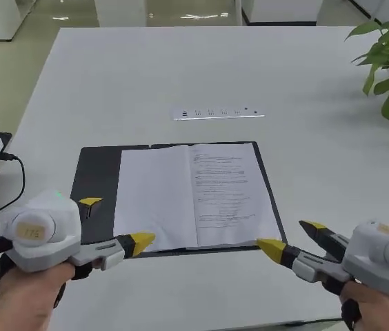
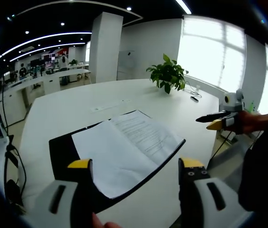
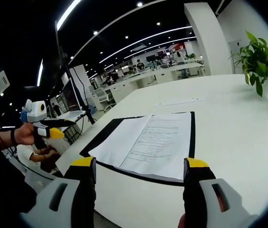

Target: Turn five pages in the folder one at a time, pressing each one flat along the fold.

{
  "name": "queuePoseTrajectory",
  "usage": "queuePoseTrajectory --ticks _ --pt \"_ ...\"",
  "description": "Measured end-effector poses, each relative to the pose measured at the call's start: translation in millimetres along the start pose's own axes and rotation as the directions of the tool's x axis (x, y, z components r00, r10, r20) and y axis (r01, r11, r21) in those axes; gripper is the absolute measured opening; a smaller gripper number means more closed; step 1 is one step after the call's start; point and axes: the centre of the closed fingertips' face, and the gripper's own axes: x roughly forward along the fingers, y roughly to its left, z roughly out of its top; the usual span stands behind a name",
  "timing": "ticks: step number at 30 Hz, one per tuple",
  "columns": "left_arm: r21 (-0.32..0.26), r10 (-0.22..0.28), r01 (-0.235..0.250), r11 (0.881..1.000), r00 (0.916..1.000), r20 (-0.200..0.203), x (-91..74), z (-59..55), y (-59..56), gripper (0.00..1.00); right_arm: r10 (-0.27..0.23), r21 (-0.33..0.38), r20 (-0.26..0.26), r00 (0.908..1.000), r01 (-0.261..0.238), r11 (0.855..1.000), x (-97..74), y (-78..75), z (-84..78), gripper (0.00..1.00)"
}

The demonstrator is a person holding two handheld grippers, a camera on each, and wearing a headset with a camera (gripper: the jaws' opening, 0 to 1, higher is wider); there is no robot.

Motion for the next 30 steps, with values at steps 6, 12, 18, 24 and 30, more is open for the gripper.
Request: queuePoseTrajectory --ticks 6,12,18,24,30 --pt "0.016 -0.058 0.058 0.998 0.9981 -0.022 21.1 1.1 -20.6 0.72 -0.006 0.019 -0.022 0.9997 0.006 1.000 -4.7 -2.0 -9.0 0.75" --pt "0.030 -0.113 0.114 0.993 0.9931 -0.033 46.0 5.2 -41.0 0.71 0.002 0.039 -0.026 0.9996 -0.001 0.999 -10.3 -1.9 -12.6 0.74" --pt "0.037 -0.159 0.161 0.986 0.9862 -0.046 72.7 9.8 -58.3 0.71 -0.008 0.055 -0.027 0.9996 0.009 0.998 -14.9 -6.7 -17.1 0.74" --pt "0.047 -0.196 0.198 0.979 0.9791 -0.056 96.4 14.2 -75.0 0.70 -0.005 0.060 -0.041 0.9992 0.007 0.998 -15.7 -7.8 -21.9 0.73" --pt "0.070 -0.232 0.238 0.969 0.9696 -0.078 118.9 15.0 -91.4 0.70 -0.001 0.065 -0.040 0.9992 0.004 0.998 -17.5 -10.9 -21.7 0.73"
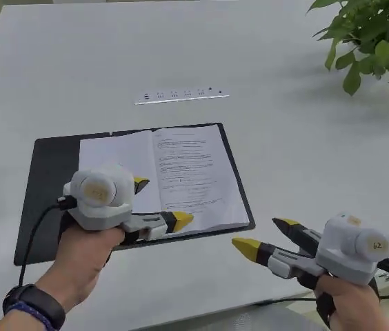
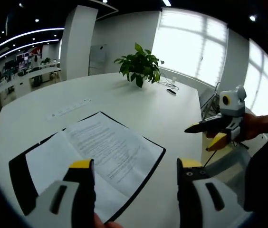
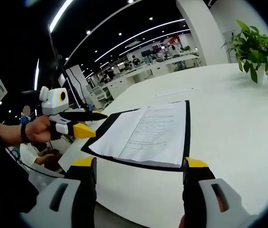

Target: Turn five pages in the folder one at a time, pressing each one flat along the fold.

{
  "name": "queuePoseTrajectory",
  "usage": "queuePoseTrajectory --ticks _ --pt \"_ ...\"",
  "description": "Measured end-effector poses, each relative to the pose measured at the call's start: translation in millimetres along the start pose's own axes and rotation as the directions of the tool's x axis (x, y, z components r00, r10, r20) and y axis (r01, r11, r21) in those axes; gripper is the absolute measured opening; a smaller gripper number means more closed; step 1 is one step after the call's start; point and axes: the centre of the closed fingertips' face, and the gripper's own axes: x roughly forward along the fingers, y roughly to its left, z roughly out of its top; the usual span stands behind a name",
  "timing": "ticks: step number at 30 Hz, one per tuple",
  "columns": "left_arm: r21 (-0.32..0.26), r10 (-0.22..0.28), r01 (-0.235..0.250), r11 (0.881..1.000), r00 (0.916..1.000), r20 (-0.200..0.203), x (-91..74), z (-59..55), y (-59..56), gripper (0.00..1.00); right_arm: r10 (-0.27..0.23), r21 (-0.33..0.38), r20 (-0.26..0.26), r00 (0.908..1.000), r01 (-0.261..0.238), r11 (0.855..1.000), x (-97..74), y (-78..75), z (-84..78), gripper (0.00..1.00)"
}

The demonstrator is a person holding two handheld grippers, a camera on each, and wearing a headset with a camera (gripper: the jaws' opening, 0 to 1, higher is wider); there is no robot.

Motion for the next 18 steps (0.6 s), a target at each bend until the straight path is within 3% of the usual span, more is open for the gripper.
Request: queuePoseTrajectory --ticks 5,18 --pt "0.004 -0.018 0.018 1.000 0.9998 -0.013 16.4 0.2 -4.1 0.70 0.002 0.001 -0.014 0.9999 -0.002 1.000 0.3 -3.7 -2.2 0.74" --pt "0.002 -0.064 0.064 0.998 0.9949 -0.078 75.4 -13.3 -16.0 0.71 0.013 0.009 -0.027 0.9995 -0.013 1.000 1.4 -11.6 -2.3 0.75"
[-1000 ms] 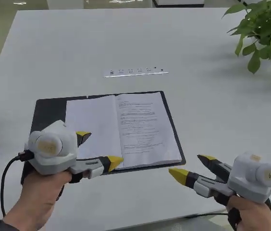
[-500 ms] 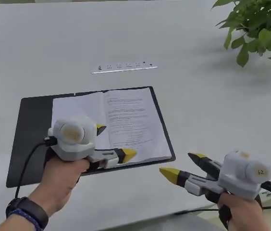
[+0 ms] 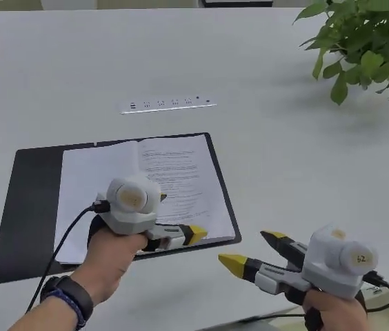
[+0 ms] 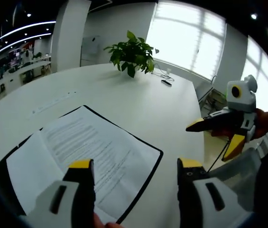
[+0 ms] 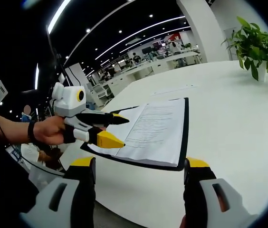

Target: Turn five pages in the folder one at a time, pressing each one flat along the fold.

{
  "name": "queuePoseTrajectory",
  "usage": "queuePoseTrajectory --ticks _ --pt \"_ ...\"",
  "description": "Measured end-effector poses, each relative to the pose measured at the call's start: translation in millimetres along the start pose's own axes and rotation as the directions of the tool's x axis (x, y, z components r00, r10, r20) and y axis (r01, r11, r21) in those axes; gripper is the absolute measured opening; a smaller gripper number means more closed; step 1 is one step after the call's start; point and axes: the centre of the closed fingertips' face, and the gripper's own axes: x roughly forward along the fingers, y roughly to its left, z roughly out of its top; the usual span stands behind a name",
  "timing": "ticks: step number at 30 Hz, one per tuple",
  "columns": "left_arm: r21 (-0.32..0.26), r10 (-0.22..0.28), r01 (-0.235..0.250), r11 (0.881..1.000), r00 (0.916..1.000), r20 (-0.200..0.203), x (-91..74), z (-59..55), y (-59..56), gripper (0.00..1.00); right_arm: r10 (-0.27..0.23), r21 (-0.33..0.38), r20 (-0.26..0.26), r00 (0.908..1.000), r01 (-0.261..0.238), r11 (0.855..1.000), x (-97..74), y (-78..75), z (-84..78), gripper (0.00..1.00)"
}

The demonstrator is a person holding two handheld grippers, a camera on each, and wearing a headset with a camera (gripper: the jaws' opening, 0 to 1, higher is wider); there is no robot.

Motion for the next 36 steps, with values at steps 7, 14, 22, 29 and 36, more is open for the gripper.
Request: queuePoseTrajectory --ticks 7,14,22,29,36 --pt "0.026 -0.014 0.015 1.000 0.9988 -0.046 33.0 -4.0 -5.6 0.70 0.005 0.010 -0.016 0.9999 -0.005 1.000 -0.8 -2.7 -5.0 0.76" --pt "-0.024 0.024 -0.026 0.999 0.9978 -0.062 59.6 -13.6 -1.6 0.69 0.011 0.020 -0.048 0.9988 -0.010 1.000 -1.9 -4.9 -14.9 0.75" --pt "0.068 0.084 -0.075 0.995 0.9846 -0.153 76.6 -39.3 1.9 0.69 0.021 0.031 -0.061 0.9979 -0.019 0.999 -5.0 -7.1 -17.8 0.75" --pt "0.095 0.102 -0.089 0.991 0.9845 -0.142 76.4 -39.9 5.1 0.66 0.033 0.034 -0.080 0.9963 -0.030 0.999 -4.0 -7.6 -20.6 0.75" --pt "0.054 0.078 -0.071 0.996 0.9885 -0.130 73.3 -37.7 6.3 0.66 0.056 0.024 -0.101 0.9933 -0.054 0.998 2.2 -4.4 -20.5 0.74"
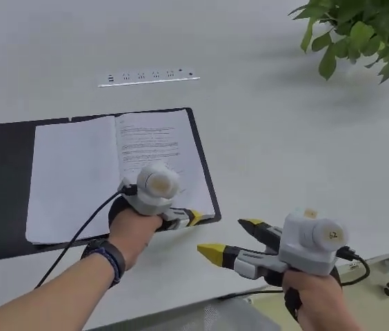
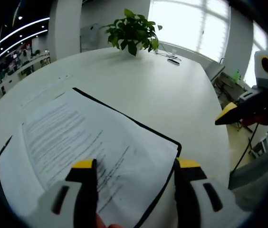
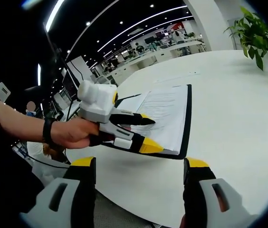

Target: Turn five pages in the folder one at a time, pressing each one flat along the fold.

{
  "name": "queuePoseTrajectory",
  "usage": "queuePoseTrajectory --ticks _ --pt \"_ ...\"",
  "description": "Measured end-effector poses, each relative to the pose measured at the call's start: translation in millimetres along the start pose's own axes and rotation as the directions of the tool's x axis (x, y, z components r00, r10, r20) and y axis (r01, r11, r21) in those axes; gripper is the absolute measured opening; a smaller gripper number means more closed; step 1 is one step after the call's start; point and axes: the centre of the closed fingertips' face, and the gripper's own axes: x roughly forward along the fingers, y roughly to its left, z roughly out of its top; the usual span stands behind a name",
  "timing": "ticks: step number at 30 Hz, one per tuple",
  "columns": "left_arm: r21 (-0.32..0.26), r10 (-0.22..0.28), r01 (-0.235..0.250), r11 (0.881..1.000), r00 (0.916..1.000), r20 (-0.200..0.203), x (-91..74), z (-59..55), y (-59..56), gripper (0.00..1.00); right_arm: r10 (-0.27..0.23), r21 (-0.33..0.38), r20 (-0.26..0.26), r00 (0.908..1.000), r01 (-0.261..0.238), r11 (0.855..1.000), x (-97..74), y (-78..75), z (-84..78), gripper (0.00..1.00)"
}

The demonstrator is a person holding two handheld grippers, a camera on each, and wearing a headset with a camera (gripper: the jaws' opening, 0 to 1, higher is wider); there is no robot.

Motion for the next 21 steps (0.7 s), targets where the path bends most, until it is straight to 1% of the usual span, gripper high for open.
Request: queuePoseTrajectory --ticks 2,4,5,9,12,16,19,21 --pt "-0.008 -0.004 0.004 1.000 1.0000 0.003 -1.1 -0.7 0.9 0.65 0.006 -0.003 0.000 1.0000 -0.006 1.000 0.8 0.1 1.4 0.74" --pt "-0.004 -0.004 0.004 1.000 1.0000 0.001 -1.3 -1.6 1.0 0.63 0.009 -0.003 0.000 1.0000 -0.009 1.000 1.5 -0.5 2.1 0.74" --pt "-0.013 -0.010 0.010 1.000 0.9999 0.005 -2.1 -1.2 1.2 0.63 0.012 -0.004 -0.001 0.9999 -0.012 1.000 1.9 -0.8 2.2 0.74" --pt "-0.021 -0.020 0.020 1.000 0.9998 0.001 -2.1 -0.8 -0.1 0.64 0.017 -0.003 -0.002 0.9998 -0.017 1.000 2.6 -2.8 2.4 0.74" --pt "-0.042 -0.030 0.030 0.999 0.9996 0.004 -3.0 1.4 -3.2 0.67 0.019 0.001 0.001 0.9998 -0.019 1.000 2.3 -3.9 2.7 0.74" --pt "-0.054 -0.015 0.016 0.998 0.9998 0.010 -0.1 3.9 -4.7 0.67 0.018 0.007 0.006 0.9998 -0.018 1.000 0.5 -5.3 2.6 0.74" --pt "-0.052 -0.012 0.014 0.999 0.9993 0.036 4.4 8.1 -7.3 0.69 0.017 0.013 0.007 0.9998 -0.018 1.000 -0.4 -5.6 1.5 0.73" --pt "-0.034 -0.002 0.002 0.999 0.9996 0.027 7.5 6.1 -8.0 0.70 0.016 0.016 0.006 0.9999 -0.016 1.000 -1.9 -6.0 0.1 0.73"
